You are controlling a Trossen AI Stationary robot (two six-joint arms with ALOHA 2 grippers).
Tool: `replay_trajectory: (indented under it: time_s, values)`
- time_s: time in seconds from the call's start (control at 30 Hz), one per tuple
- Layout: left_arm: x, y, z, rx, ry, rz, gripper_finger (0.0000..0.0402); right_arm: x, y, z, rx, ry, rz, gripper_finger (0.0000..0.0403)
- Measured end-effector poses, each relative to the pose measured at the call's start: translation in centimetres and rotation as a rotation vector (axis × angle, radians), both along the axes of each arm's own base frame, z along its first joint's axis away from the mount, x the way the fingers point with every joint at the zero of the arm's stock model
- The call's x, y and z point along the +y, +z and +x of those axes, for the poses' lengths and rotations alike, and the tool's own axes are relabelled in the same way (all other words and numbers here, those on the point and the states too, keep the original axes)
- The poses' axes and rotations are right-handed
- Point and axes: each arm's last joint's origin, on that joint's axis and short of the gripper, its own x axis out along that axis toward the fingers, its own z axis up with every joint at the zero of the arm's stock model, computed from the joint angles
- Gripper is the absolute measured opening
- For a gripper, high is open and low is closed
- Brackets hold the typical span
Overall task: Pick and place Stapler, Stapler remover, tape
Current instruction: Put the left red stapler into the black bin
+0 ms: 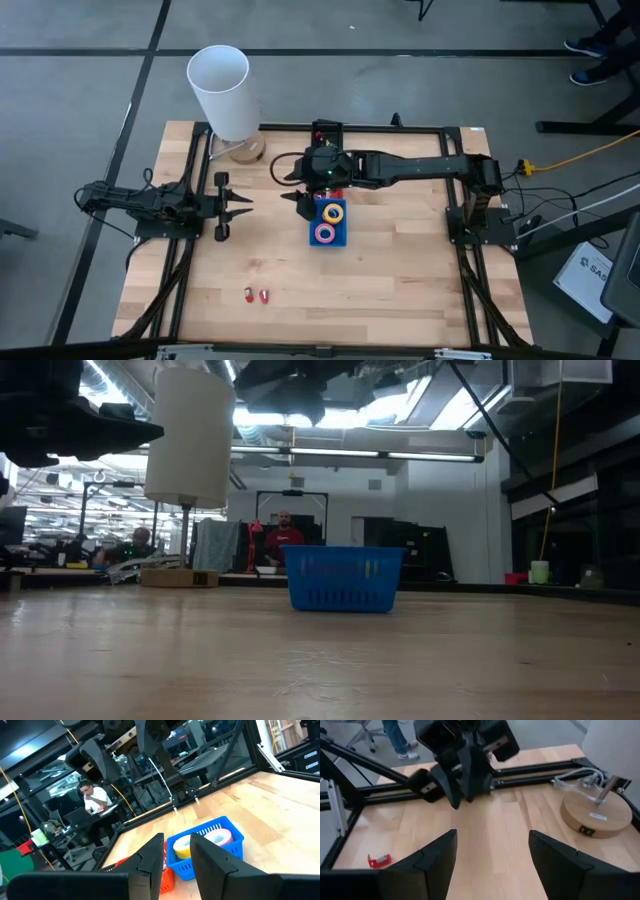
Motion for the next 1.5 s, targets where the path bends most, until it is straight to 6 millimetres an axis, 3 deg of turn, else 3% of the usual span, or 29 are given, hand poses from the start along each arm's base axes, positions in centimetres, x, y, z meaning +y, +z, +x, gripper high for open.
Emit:
replay_trajectory:
  time_s: [0.63, 0.8, 1.0, 1.1, 1.27, 1.5]
  values:
    - [0.0, 0.1, 0.0, -0.002, 0.002, 0.071, 0.0089, 4.3, 0.1, -0.1, -0.022, -0.067, -0.001, 0.0249]
    - [0.0, 0.1, 0.0, -0.012, -0.008, -0.135, 0.0089, 4.6, 0.1, -0.1, -0.023, -0.062, 0.001, 0.0249]
    - [0.3, 0.1, 0.0, -0.080, 0.064, -0.718, 0.0089, 4.5, 0.1, -0.1, -0.023, -0.063, 0.001, 0.0249]
    - [0.4, 0.1, 0.0, -0.112, 0.073, -0.905, 0.0089, 4.6, 0.1, -0.1, -0.023, -0.063, 0.001, 0.0249]
    - [0.4, 0.1, 0.0, -0.129, 0.073, -1.016, 0.0089, 4.5, 0.1, -0.1, -0.023, -0.063, 0.001, 0.0249]
    - [0.4, 0.1, 0.0, -0.130, 0.072, -1.031, 0.0089, 4.5, 0.1, -0.1, -0.023, -0.065, -0.001, 0.0249]
